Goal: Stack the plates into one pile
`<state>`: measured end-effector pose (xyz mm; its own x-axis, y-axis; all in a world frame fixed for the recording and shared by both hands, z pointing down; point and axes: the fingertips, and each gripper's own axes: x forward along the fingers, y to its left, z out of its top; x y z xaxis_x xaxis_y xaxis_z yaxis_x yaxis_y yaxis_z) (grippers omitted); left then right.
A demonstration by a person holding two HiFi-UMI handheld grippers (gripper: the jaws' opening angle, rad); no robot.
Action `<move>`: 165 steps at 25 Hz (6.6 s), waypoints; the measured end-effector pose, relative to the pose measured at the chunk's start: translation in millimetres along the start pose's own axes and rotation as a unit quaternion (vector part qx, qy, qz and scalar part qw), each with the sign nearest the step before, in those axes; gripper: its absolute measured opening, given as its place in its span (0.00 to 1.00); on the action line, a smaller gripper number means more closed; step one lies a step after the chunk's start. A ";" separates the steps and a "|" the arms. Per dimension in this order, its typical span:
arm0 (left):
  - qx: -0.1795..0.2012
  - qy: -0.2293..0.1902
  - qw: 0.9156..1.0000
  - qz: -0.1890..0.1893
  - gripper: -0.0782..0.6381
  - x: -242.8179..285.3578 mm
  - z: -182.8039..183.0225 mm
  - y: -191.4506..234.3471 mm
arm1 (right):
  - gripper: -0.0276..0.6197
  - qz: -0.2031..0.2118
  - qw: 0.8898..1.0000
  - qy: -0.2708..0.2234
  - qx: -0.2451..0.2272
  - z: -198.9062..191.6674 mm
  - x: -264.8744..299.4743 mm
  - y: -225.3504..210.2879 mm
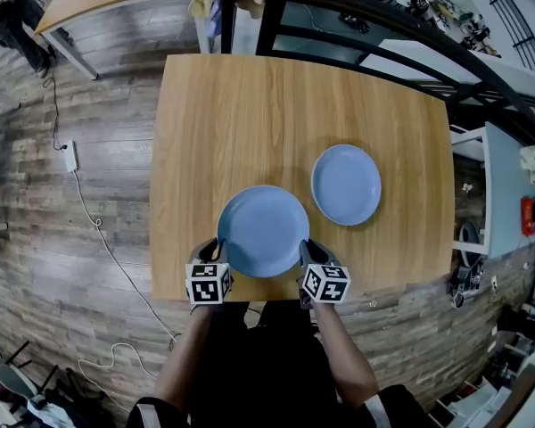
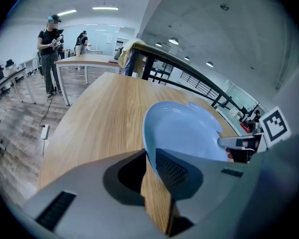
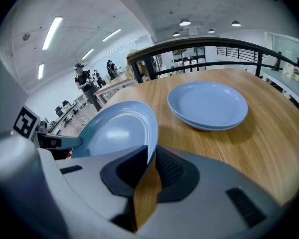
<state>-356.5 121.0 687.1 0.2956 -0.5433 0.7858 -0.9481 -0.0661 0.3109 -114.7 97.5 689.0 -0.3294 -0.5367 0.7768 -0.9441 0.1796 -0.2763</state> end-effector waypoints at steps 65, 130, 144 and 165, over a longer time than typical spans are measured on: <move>0.008 -0.028 1.000 0.007 0.21 97.1 104.9 -205.4 | 0.14 0.020 0.999 -0.031 -0.001 132.7 -30.7 -210.7; 0.003 0.069 0.997 0.028 0.28 161.6 70.4 -229.8 | 0.17 0.030 0.999 0.020 -0.005 125.4 6.9 -266.3; 0.002 0.050 0.998 0.032 0.32 159.4 82.7 -222.6 | 0.18 0.024 1.000 0.011 -0.004 127.8 1.8 -268.5; 0.009 0.002 0.999 0.032 0.26 141.1 93.5 -226.5 | 0.18 0.032 0.999 0.005 -0.020 112.7 -19.7 -257.1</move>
<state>-110.9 -18.9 677.5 0.2341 -0.5437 0.8060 -0.9672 -0.0458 0.2500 135.6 -31.0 681.0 -0.3888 -0.5145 0.7643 -0.9207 0.2463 -0.3026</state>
